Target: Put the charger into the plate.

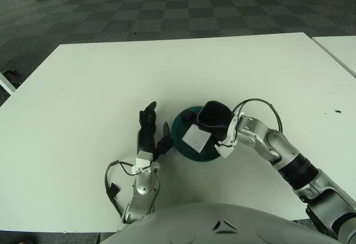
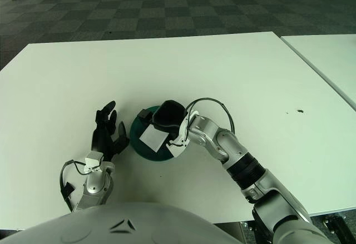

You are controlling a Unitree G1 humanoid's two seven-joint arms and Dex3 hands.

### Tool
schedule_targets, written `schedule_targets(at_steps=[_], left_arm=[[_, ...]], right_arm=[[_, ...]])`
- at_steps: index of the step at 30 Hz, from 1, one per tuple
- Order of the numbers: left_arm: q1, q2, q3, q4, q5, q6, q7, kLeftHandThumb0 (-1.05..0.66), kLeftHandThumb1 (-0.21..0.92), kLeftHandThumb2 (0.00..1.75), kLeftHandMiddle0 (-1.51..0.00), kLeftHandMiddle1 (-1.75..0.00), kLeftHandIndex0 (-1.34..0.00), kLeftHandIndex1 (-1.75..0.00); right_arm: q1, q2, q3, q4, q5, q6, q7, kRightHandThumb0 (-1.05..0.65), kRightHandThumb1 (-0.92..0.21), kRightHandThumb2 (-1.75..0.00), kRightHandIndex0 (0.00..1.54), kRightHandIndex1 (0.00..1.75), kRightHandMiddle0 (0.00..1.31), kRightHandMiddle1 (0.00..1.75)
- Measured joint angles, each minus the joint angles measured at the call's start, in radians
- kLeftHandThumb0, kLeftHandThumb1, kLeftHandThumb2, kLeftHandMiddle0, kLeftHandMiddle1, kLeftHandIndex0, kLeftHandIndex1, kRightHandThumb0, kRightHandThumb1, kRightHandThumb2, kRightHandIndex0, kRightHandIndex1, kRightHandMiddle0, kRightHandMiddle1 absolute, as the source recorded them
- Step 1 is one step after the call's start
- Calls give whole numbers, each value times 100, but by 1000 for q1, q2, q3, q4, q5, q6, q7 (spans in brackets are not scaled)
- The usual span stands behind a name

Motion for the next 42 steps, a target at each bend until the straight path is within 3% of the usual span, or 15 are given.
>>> schedule_targets(at_steps=[4,5,6,7,8,10,11,14,17,21,31,42], left_arm=[[3,0,0,-5,2,-1,5,-82,92,98,-28,-1,0,-73],[5,0,0,-6,2,-2,5,-82,92,98,-28,-1,0,-73],[7,1,0,-6,4,-3,6,-82,92,99,-28,-1,0,-72],[8,1,-1,-6,9,-5,6,-83,92,100,-28,-1,0,-71],[10,1,-1,-6,13,-6,7,-83,92,101,-28,-1,0,-70],[12,2,-3,-6,21,-10,6,-84,92,103,-27,-1,0,-65],[13,3,-5,-7,21,-10,5,-84,92,103,-27,-1,0,-63],[16,3,-5,-11,21,-9,2,-83,92,104,-26,-1,0,-64],[18,3,-2,-19,20,-9,2,-82,92,105,-29,-1,0,-71],[19,2,2,-40,20,-10,2,-80,92,105,-32,-2,-2,-76],[37,1,5,-53,-3,-45,-3,-78,92,104,-36,-3,-6,-81],[40,0,4,-51,-52,-77,-28,-74,92,105,-36,-2,-7,-82]], right_arm=[[0,-7,-2,-1,-33,9,-15,-72,-90,-75,50,175,24,152],[0,-10,-2,-1,-41,11,-19,-78,-91,-77,37,167,19,148],[0,-14,-2,-1,-51,11,-23,-83,-91,-78,30,150,15,133],[0,-20,-2,-3,-61,10,-24,-89,-92,-79,25,115,10,109],[-1,-26,-2,-5,-69,7,-23,-92,-92,-81,22,97,8,96],[-1,-56,-6,-31,-68,1,12,-99,-92,-85,18,44,3,58],[0,-72,-12,-54,-59,-1,43,-101,-92,-87,16,29,2,46],[-3,-128,-49,-160,3,2,164,-104,-92,-90,11,10,1,27],[-20,-157,-95,-252,82,17,258,-104,-92,-93,7,4,0,15],[-44,-158,-131,-294,136,31,293,-105,-92,-93,5,1,0,6],[-49,-140,-137,-266,174,14,295,-105,-92,-88,0,0,0,0],[-35,-125,-172,-206,325,11,291,-105,-92,-85,0,0,0,0]])
